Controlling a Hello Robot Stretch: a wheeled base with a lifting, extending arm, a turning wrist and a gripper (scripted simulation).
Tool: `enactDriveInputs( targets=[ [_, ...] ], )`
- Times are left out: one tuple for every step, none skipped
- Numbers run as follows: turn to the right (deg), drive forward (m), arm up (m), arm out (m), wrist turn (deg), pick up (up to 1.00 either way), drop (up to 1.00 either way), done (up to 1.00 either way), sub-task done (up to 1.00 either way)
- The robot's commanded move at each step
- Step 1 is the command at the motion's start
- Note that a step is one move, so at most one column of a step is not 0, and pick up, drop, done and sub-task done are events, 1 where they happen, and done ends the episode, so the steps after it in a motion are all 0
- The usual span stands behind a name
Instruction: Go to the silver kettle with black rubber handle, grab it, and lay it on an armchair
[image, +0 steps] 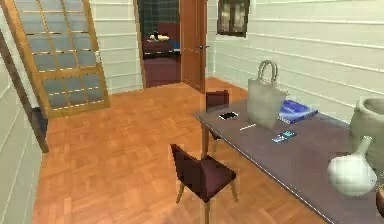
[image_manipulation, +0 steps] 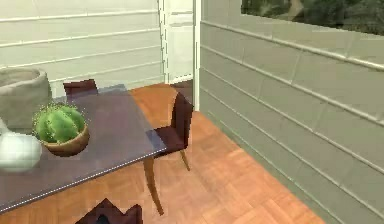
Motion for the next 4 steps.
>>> enactDriveInputs(
  targets=[
    [-33.0,0.00,0.00,0.00,0.0,0.00,0.00,0.00,0.00],
    [0.0,1.00,0.00,0.00,0.0,0.00,0.00,0.00,0.00],
    [0.0,1.00,0.00,0.00,0.0,0.00,0.00,0.00,0.00],
    [0.0,0.70,0.00,0.00,0.0,0.00,0.00,0.00,0.00]
  ],
)
